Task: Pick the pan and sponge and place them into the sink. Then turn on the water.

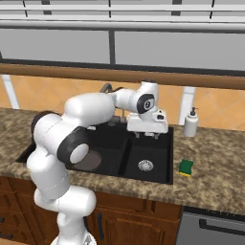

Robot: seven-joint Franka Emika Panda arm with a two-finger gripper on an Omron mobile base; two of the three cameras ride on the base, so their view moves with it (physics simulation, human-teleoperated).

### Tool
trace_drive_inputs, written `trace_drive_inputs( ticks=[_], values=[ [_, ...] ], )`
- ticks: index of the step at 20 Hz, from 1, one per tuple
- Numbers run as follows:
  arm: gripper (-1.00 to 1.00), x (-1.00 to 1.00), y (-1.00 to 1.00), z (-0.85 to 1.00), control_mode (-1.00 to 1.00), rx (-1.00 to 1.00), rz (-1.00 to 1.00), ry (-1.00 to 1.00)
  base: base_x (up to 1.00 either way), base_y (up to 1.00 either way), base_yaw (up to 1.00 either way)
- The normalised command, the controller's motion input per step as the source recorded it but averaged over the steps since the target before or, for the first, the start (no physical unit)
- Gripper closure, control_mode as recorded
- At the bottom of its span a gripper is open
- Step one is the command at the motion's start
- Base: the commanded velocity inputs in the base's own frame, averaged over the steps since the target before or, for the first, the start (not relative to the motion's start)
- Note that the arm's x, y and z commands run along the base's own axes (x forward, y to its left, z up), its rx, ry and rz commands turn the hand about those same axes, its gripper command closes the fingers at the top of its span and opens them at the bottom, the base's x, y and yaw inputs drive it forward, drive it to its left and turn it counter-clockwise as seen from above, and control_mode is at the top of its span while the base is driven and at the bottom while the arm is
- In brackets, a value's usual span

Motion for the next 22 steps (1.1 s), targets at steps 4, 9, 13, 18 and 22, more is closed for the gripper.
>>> trace_drive_inputs(
  ticks=[4, 9, 13, 18, 22],
  values=[
    [-1.00, 0.00, -0.60, -0.18, -1.00, 0.11, 0.00, -0.04, 0.00, 0.00, 0.00],
    [-1.00, 0.00, -0.52, -0.17, -1.00, 0.02, 0.00, 0.00, 0.00, 0.00, 0.00],
    [-1.00, -0.01, -0.59, -0.29, -1.00, -0.03, -0.03, 0.00, 0.00, 0.00, 0.00],
    [-1.00, -0.03, -0.53, -0.42, -1.00, -0.08, -0.06, -0.01, 0.00, 0.00, 0.00],
    [-1.00, 0.00, -0.57, -0.32, -1.00, -0.05, -0.07, 0.00, 0.00, 0.00, 0.00]
  ],
)
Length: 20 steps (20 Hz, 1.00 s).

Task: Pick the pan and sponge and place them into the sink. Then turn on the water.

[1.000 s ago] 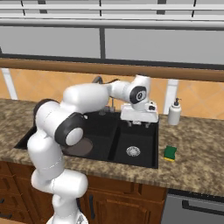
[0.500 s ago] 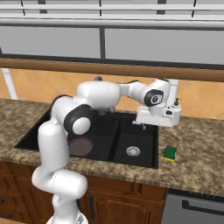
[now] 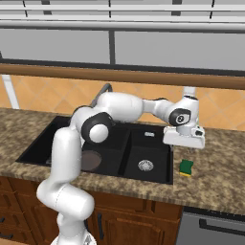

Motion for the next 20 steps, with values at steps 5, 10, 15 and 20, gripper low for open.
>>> trace_drive_inputs(
  ticks=[5, 10, 15, 20],
  values=[
    [-1.00, -0.01, -0.27, -0.19, -1.00, 0.00, -0.04, 0.00, 0.00, 0.00, 0.00],
    [-1.00, -0.09, 0.00, -0.18, -1.00, 0.04, 0.00, 0.00, 0.00, 0.00, 0.00],
    [-1.00, -0.07, -0.01, -0.26, -1.00, 0.02, 0.00, 0.00, 0.00, 0.00, 0.00],
    [-1.00, -0.02, 0.00, -0.31, -1.00, 0.00, 0.00, 0.00, 0.00, 0.00, 0.00]
  ],
)
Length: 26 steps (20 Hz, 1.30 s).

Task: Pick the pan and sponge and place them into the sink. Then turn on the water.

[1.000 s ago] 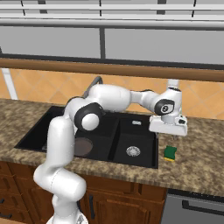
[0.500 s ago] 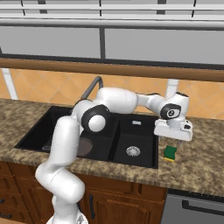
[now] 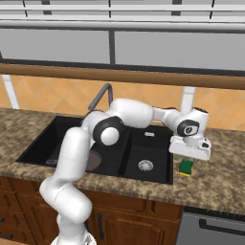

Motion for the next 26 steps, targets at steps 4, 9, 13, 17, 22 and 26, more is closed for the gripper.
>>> trace_drive_inputs(
  ticks=[4, 9, 13, 17, 22, 26],
  values=[
    [-1.00, 0.00, 0.00, -0.33, -1.00, 0.00, 0.00, 0.00, 0.00, 0.00, 0.00],
    [-1.00, 0.00, -0.06, -0.24, -1.00, 0.00, 0.00, 0.00, 0.00, 0.00, 0.00],
    [-1.00, 0.00, -0.15, -0.23, -1.00, 0.02, 0.00, 0.00, 0.00, 0.00, 0.00],
    [-1.00, -0.04, -0.03, -0.26, -1.00, 0.02, 0.00, -0.01, 0.00, 0.00, 0.00],
    [-1.00, -0.25, 0.00, -0.28, -1.00, 0.00, 0.00, -0.09, 0.00, 0.00, 0.00],
    [-1.00, -0.61, 0.00, -0.29, -1.00, 0.00, 0.00, -0.19, 0.00, 0.00, 0.00]
  ],
)
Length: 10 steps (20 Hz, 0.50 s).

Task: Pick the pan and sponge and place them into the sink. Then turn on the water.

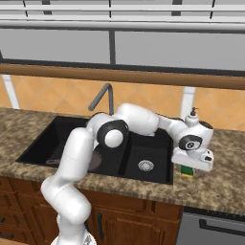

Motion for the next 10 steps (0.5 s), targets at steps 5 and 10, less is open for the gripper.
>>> trace_drive_inputs(
  ticks=[5, 10],
  values=[
    [-1.00, -0.65, 0.06, -0.52, -1.00, 0.00, 0.01, -0.16, 0.00, 0.00, 0.00],
    [1.00, -0.09, 0.40, -0.79, -1.00, -0.01, 0.00, 0.00, 0.00, 0.00, 0.00]
  ],
)
